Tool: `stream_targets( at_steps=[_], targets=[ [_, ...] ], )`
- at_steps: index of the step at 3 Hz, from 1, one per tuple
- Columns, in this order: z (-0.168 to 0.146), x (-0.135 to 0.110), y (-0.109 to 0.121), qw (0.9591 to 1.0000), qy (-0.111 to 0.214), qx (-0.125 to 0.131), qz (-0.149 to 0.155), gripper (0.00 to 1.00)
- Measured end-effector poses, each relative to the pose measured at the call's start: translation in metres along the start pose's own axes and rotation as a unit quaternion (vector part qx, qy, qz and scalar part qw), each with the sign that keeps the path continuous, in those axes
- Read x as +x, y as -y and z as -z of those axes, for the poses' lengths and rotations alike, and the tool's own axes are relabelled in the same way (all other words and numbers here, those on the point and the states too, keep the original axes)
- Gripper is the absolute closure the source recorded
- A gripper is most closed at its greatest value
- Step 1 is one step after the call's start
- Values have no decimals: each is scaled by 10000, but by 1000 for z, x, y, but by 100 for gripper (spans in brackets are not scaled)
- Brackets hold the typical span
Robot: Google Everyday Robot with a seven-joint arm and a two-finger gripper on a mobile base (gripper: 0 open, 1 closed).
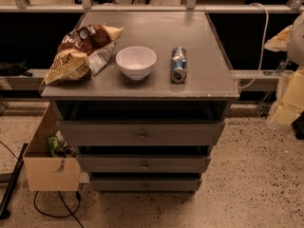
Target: Open middle drawer
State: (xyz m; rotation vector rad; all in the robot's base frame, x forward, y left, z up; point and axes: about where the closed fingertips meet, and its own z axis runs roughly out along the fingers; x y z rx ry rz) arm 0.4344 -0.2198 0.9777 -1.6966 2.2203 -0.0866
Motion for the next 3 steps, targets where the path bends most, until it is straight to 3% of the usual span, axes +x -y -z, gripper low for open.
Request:
stream_targets(
  at_steps=[1, 2, 3],
  targets=[
    [-10, 21, -10, 9992, 364, -7, -146, 0],
    [-28, 43, -37, 9933, 1062, -159, -416, 0],
    [-48, 42, -67, 9841, 1659, -407, -486, 0]
  ],
)
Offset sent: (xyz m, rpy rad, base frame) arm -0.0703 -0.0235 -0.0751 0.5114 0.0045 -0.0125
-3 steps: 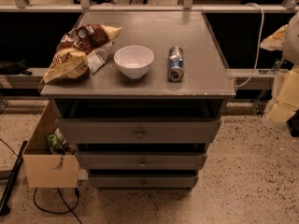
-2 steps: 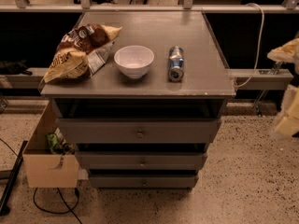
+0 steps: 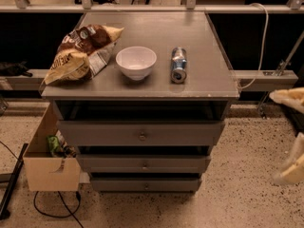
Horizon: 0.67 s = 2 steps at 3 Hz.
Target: Open middle drawer
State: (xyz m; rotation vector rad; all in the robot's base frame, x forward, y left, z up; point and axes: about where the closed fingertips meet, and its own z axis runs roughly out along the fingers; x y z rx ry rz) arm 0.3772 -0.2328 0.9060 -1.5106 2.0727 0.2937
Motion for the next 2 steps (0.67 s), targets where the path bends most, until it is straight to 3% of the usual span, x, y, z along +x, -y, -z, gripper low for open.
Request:
stream_targets(
  at_steps=[1, 2],
  targets=[
    [-35, 3, -29, 9986, 318, -422, 9, 0],
    [-107, -11, -41, 9985, 339, -404, 144, 0]
  ],
)
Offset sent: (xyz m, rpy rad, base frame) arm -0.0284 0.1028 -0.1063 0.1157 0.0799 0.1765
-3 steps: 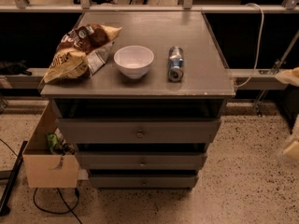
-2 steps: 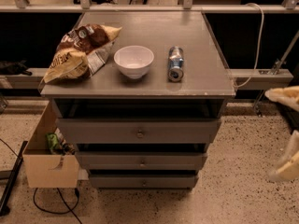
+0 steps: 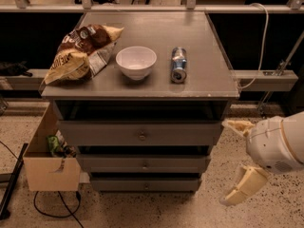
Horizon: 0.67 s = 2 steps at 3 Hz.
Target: Open middle drawer
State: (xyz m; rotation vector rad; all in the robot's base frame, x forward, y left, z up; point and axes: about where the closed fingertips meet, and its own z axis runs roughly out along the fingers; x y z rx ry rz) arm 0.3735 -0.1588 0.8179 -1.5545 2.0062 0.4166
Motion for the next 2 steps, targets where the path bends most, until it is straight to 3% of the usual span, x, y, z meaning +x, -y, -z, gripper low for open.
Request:
stream_targets(
  at_steps=[2],
  targets=[
    [-13, 1, -9, 9998, 141, -81, -125, 0]
  ],
)
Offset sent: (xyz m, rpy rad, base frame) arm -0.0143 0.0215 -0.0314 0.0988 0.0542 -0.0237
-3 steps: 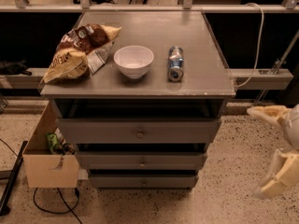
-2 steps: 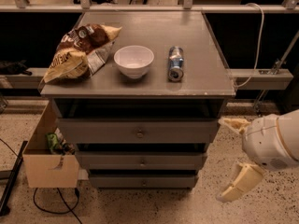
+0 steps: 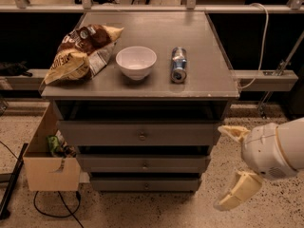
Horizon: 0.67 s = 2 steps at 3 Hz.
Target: Open middle drawer
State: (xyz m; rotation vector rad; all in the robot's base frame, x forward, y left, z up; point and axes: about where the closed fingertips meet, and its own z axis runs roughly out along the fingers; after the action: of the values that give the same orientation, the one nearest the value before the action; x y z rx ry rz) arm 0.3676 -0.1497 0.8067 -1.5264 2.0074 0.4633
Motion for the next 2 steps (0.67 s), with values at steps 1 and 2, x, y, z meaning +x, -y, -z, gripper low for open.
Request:
stream_targets(
  at_steps=[1, 2],
  targets=[
    [-31, 5, -13, 9998, -5, -73, -183, 0],
    [-62, 13, -18, 9998, -114, -11, -189, 0]
  ],
)
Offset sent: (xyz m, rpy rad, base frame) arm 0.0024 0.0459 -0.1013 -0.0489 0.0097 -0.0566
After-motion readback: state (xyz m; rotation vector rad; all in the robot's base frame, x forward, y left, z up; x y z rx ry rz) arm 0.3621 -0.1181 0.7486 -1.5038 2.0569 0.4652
